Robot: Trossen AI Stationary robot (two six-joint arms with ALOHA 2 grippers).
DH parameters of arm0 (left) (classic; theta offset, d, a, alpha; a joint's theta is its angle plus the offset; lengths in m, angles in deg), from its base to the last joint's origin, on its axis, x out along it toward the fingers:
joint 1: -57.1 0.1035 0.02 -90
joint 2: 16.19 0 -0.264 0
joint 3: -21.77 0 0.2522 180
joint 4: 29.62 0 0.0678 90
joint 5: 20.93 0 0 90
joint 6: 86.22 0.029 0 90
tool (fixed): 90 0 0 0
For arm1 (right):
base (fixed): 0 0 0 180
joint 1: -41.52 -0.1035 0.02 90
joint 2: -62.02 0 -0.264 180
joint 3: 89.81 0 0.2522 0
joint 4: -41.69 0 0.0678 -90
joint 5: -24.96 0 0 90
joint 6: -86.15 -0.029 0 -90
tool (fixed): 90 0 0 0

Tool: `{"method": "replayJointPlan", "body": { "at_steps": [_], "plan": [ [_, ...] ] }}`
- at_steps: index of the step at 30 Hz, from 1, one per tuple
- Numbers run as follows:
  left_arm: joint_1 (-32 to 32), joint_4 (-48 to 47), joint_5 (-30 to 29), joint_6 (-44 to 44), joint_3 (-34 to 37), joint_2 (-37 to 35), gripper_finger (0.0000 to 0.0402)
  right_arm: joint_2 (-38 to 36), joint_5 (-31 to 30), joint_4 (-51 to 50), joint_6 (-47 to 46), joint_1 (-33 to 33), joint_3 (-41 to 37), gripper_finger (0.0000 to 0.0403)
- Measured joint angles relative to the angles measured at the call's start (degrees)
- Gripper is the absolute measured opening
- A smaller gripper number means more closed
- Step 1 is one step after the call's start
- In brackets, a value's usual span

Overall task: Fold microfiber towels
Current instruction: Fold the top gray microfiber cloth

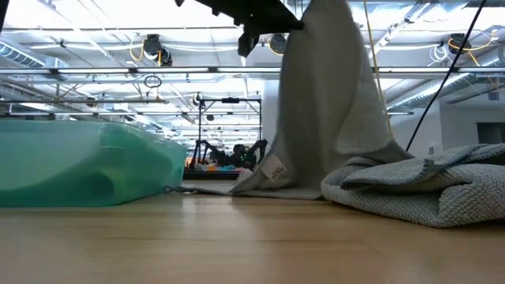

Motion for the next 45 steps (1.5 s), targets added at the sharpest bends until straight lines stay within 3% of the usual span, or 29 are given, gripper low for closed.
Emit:
{"method": "replayJointPlan", "body": {
  "at_steps": [11, 21, 28, 36, 45],
  "plan": [
    [0.59, -1.66, -0.16, -4.67, 0.0, -0.02, 0.0005, 0.09, -0.04, 22.18, -14.93, -2.77, -13.36, 0.0195],
    [2.98, -0.67, 3.24, -9.65, 0.0, -0.7, 0.0003, 0.42, -2.28, 34.07, -18.06, -7.84, -20.08, 0.0193],
    [5.21, 3.03, 5.84, -15.9, -0.11, -2.57, 0.0004, 0.54, -14.5, 34.15, -18.59, -11.32, -23.18, 0.0192],
    [6.07, 2.7, 5.15, -16.62, 0.0, -2.51, 0.0008, 3.09, -31.66, 34.22, -1.19, -11.11, -24.85, 0.0232],
    [8.69, 4.27, -2.3, -4.01, 0.09, 1.64, 0.0017, 3.2, -28.42, 36.5, -11.07, -9.3, -33.22, 0.0264]
  ]
}}
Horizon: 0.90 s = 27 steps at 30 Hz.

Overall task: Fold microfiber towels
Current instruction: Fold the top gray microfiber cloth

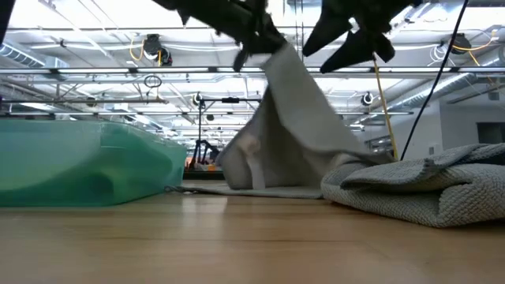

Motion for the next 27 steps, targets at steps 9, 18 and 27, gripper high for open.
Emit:
{"method": "replayJointPlan", "body": {
  "at_steps": [9, 18, 27],
  "plan": [
    [1.55, 16.57, -0.05, 11.08, -0.7, 11.38, 0.0043, -6.82, 7.14, -0.77, 0.77, 0.85, -6.75, 0.026],
    [8.01, 2.35, -4.02, 6.37, -7.35, 12.77, 0.0218, -13.05, 33.96, 0.41, 5.0, 7.74, -14.65, 0.0264],
    [11.86, -28.35, 1.04, 8.25, -13.51, 8.56, 0.025, -13.55, 39.75, 0.45, 8.0, 9.02, -15.05, 0.0248]
  ]
}}
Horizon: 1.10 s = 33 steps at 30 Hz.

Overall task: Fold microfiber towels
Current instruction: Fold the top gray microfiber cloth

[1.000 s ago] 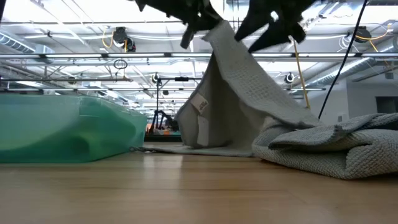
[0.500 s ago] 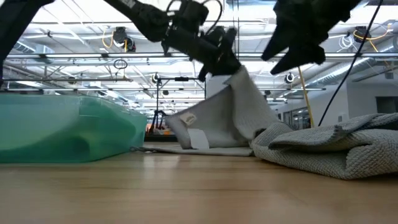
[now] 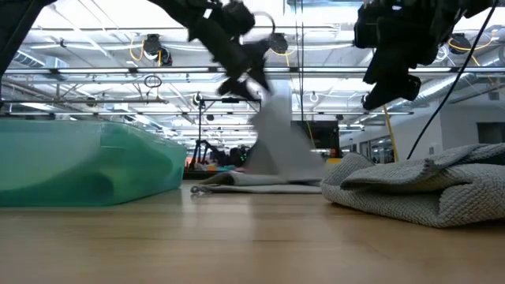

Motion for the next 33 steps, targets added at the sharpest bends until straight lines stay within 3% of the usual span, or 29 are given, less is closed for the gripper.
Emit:
{"method": "replayJointPlan", "body": {
  "at_steps": [5, 8, 13, 17, 23, 33],
  "plan": [
    [0.28, -12.57, -3.45, 1.18, 0.03, -0.03, 0.025, 3.27, -5.35, 0.02, -5.4, 0.03, -0.04, 0.024],
    [-0.42, -14.95, -4.69, 1.78, 0.07, 0.19, 0.025, 5.87, -5.57, -0.01, -5.81, 0.05, -0.02, 0.024],
    [-3.32, -17.75, 6.29, -0.5, 0.04, -0.62, 0.025, 10.16, -5.65, -0.14, -2.29, -1.01, -0.03, 0.0237],
    [-11.96, -20.65, 4.93, 2.28, 1.65, -0.58, 0.025, 12.9, -5.77, 2.64, 5.38, -2.12, -1.25, 0.0219],
    [-22.75, -11.28, -3.76, 2.13, 9.32, -0.53, 0.025, 14.15, -8.28, 3.83, 7.15, -2.4, -3.42, 0.0183],
    [-24.75, 7.57, -2.38, -8.39, 22.16, -0.51, 0.025, 14.06, -8.55, 6.57, 8.08, -2.34, -7.82, 0.0154]
  ]
}}
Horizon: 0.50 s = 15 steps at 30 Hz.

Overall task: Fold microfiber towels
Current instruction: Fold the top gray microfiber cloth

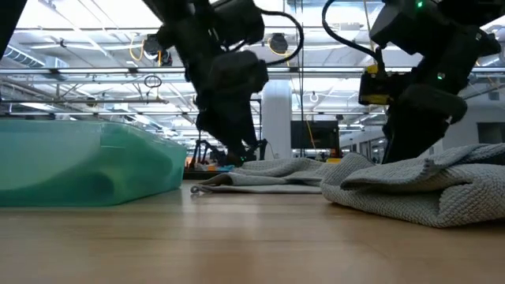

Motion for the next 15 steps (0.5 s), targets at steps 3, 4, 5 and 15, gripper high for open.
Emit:
{"method": "replayJointPlan", "body": {
  "at_steps": [3, 4, 5, 15],
  "plan": [
    [0.28, 5.29, 1.55, -0.54, 3.23, 0.0, 0.025, 0.0, 1.04, 3.11, 2.73, 0.39, -1.14, 0.0144],
    [0.41, 6.05, 1.55, -0.82, 3.99, 0.0, 0.025, 0.0, 1.93, 4.73, 3.53, 0.43, -1.69, 0.0141],
    [0.44, 6.16, 1.49, -1.0, 4.46, 0.0, 0.025, 0.0, 2.57, 5.98, 3.94, 0.42, -2.31, 0.0138],
    [-0.09, 8.87, 1.51, -0.78, 4.52, 0.0, 0.025, 0.57, -2.49, 7.23, 5.83, 0.38, -4.18, 0.0105]
  ]
}}
